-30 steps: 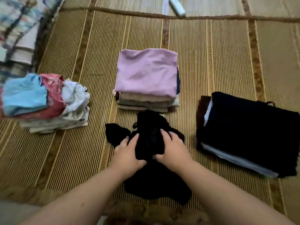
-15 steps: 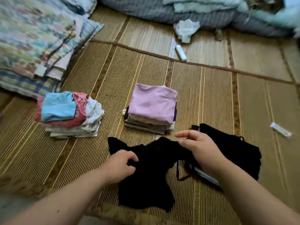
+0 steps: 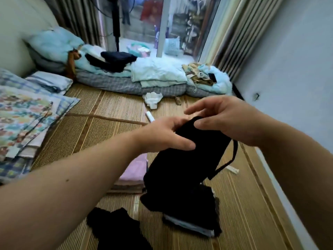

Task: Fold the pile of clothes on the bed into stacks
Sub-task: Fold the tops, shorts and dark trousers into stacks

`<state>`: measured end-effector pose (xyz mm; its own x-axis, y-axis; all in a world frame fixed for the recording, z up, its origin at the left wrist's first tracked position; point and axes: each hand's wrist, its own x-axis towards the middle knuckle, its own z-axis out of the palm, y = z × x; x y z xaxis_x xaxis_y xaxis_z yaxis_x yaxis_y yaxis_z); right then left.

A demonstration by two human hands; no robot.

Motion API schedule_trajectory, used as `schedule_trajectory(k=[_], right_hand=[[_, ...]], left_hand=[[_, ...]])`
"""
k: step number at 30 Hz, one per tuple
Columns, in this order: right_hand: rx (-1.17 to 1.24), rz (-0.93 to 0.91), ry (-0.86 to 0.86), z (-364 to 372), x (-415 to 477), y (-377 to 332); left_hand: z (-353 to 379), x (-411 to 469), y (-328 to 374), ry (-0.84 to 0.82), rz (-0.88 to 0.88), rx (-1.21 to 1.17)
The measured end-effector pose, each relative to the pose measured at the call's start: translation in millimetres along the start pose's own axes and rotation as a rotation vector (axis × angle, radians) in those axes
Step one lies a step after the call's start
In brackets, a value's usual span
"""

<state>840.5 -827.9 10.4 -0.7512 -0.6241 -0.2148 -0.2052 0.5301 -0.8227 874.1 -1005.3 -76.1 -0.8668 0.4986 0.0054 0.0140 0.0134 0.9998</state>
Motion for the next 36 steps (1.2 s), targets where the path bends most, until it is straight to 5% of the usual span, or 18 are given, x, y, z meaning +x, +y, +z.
schedule_trajectory(k=[9,12,14,22,26,31,36], right_hand=[[-0.329,-0.204,0.678,-137.5,-64.9,-47.1],[-0.465,-0.193,0.802,-158.2,-74.0,-40.4],[-0.554,-0.177,0.856,-167.1,-77.7,-33.7],[-0.771,0.031,0.924,-188.4,-87.2,9.5],[-0.89,0.103,1.029,-196.1,-92.8,31.1],[-0.567,0.185,1.194,-195.0,-95.3,50.4],[-0.512,0.175,0.926,-188.5,-101.5,53.7]], left_hand=[[-49.6,35.5,75.9,-0.023,-0.105,0.365],[-61.7,42.7,81.0,0.031,-0.191,0.687],[-67.7,48.4,88.0,0.104,-0.18,0.697],[-74.6,59.1,113.5,0.103,-0.108,0.466],[-73.8,58.8,110.6,0.012,-0.254,0.706],[-71.7,57.1,104.3,-0.031,-0.344,1.041],[-78.9,54.9,104.0,0.006,-0.405,1.563]])
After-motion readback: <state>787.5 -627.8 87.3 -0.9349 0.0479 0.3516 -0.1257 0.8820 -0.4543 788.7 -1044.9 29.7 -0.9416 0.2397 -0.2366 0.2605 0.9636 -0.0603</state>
